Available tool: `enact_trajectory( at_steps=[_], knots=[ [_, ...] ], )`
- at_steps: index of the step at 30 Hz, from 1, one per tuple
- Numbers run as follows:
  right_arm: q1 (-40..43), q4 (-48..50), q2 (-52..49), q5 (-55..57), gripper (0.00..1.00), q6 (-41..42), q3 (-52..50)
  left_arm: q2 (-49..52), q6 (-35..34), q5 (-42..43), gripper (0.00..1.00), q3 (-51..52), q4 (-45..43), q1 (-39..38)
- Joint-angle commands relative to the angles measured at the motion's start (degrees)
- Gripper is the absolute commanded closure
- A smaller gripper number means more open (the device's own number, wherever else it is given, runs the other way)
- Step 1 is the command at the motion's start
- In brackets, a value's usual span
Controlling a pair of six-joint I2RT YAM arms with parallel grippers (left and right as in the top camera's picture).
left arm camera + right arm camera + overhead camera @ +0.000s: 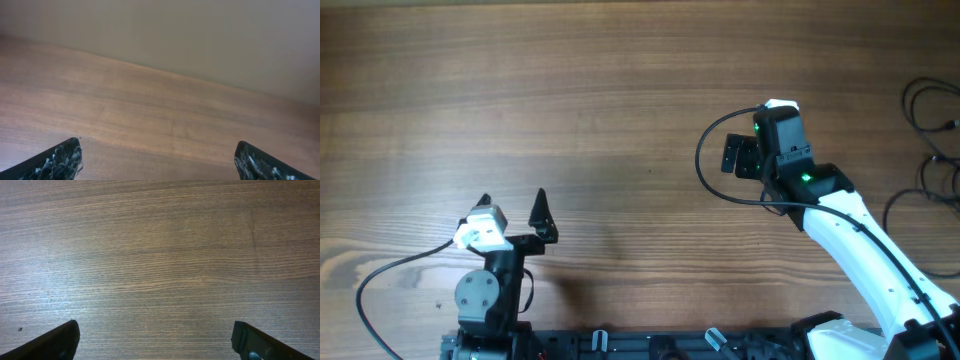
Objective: Untangle cables
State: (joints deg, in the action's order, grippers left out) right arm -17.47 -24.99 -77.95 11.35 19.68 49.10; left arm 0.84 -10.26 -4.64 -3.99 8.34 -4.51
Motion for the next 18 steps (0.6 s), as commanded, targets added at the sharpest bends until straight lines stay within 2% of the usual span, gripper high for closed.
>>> enact_trajectory(
  at_steps=[1, 15, 18],
  knots=[
    [-0.2, 0.2, 0.0, -0.7, 0.0, 0.2, -0.1, -0.7, -1.0, 0.6, 0.0, 3.0, -5.5, 0.9],
    [-0.2, 0.2, 0.0, -0.7, 0.0, 0.2, -0.1, -0.7, -1.8, 2.1, 0.0, 3.7, -4.2, 0.9],
    [-0.2, 0.2, 0.0, -0.7, 0.0, 0.2, -0.1, -0.7, 4.3, 2.0, 0.0, 3.7, -4.2, 0.9]
  ],
)
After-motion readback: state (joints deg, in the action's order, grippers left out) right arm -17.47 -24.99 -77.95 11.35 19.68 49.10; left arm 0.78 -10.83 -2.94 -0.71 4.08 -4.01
